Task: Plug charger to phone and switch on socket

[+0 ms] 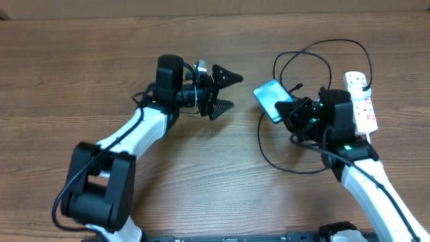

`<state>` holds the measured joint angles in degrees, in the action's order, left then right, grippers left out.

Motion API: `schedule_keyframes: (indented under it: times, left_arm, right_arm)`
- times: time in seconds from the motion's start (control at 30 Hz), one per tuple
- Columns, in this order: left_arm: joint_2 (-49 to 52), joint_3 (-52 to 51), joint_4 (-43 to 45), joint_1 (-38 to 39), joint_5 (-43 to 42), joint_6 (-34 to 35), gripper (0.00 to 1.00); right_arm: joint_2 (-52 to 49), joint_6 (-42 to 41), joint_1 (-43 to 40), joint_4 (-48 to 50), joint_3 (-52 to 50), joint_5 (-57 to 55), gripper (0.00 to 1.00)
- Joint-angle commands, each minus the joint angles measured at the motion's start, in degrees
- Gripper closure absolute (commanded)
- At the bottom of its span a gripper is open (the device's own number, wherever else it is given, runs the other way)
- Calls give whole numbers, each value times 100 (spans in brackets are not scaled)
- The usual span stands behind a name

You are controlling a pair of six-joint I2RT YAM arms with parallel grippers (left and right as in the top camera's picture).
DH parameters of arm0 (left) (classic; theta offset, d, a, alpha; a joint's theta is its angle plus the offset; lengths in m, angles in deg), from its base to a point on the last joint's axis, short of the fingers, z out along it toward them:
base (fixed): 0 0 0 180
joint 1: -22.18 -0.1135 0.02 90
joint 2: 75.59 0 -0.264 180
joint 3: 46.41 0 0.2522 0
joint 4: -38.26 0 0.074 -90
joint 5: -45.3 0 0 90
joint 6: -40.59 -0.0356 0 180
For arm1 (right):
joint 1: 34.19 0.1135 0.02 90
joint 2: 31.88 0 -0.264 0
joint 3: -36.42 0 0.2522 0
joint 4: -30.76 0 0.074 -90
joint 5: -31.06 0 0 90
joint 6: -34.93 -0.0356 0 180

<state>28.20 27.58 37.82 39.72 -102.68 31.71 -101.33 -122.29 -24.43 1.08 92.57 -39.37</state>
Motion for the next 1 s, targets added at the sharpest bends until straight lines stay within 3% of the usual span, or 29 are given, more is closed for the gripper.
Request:
schedule_keyframes:
  times: [0.0, 0.3, 0.5, 0.67, 0.87, 0.97]
  left_arm:
    - [177, -13, 46, 11, -962, 483, 0]
    - [175, -13, 48, 11, -964, 752, 0]
    - [175, -13, 46, 4, -839, 824, 10]
    - [175, -13, 46, 4, -632, 826, 11]
    - [175, -13, 46, -66, -352, 831, 14]
    - [175, -13, 42, -166, -293, 946, 22]
  right_arm:
    - [-354, -1445, -2, 455, 74, 693, 96]
    - [-826, -1547, 409, 1648, 74, 968, 96]
    - [-826, -2070, 916, 1794, 74, 1097, 96]
    - [-826, -2144, 1086, 1845, 74, 1097, 96]
    - [-826, -1764, 1086, 1847, 74, 887, 96]
    - [-826, -1327, 1086, 1851, 74, 730, 96]
